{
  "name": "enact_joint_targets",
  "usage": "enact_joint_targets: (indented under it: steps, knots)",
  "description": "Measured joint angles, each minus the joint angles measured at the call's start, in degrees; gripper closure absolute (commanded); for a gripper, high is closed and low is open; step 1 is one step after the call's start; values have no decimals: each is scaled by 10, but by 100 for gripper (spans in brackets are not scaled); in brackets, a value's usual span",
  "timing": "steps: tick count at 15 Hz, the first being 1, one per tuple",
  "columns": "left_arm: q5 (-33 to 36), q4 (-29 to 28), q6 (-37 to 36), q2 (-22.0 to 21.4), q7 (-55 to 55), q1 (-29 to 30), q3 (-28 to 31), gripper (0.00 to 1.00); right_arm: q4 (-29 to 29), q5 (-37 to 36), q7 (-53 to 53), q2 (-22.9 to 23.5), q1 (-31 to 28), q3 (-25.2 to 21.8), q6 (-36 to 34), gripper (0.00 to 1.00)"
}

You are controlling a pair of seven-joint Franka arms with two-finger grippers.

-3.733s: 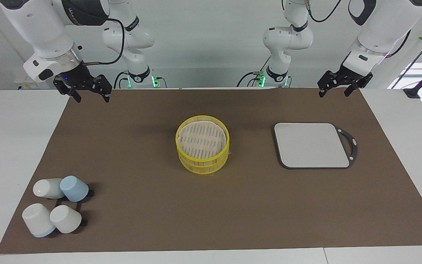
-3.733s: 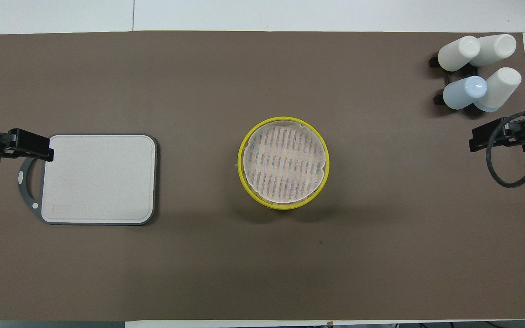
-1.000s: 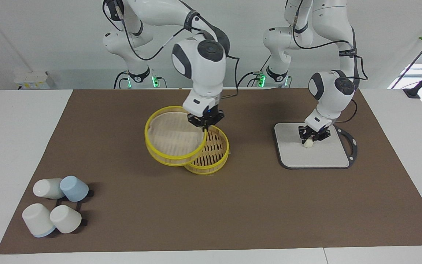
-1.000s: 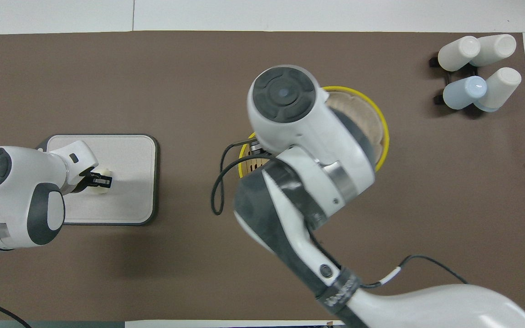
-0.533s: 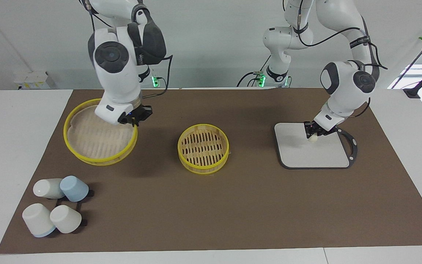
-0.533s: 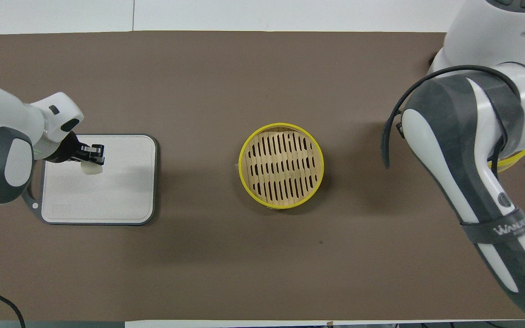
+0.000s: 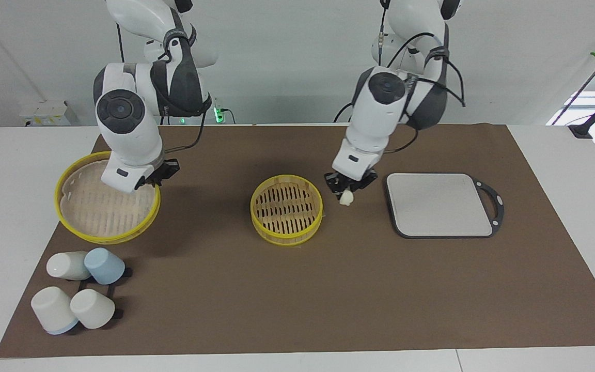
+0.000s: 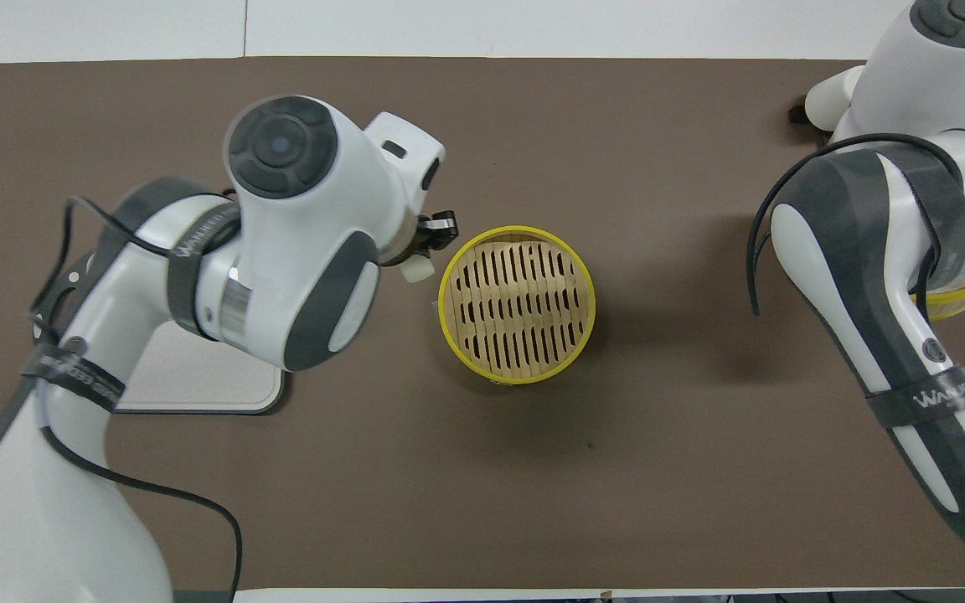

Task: Place bun in steamer
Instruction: 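Lower the bun into the steamer and open the left gripper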

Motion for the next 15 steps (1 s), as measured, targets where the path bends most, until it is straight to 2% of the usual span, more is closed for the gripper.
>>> enact_joint_targets:
  steps: [3,5,7,8,10,11,15]
  knots:
    - [6,-29,73,41,-49,-64,2,74,-9,-2,0,-7,1,1,3,100]
    - [18,-50,121,71,-67,-86,3,73,-11,-2,0,-9,1,1,3,100]
    - [24,-71,159,86,-71,-94,4,68,-12,-2,0,-9,1,1,4,100]
    - [25,-75,166,84,-71,-96,5,57,-13,-2,0,-9,1,1,5,100]
    - [26,-79,170,83,-74,-97,5,11,-13,-2,0,-9,1,1,5,100]
    - [26,-79,173,83,-79,-97,5,0,-13,-2,0,-9,1,1,5,100]
    - [26,-80,171,82,-90,-97,6,0,-14,-2,0,-9,2,1,5,100]
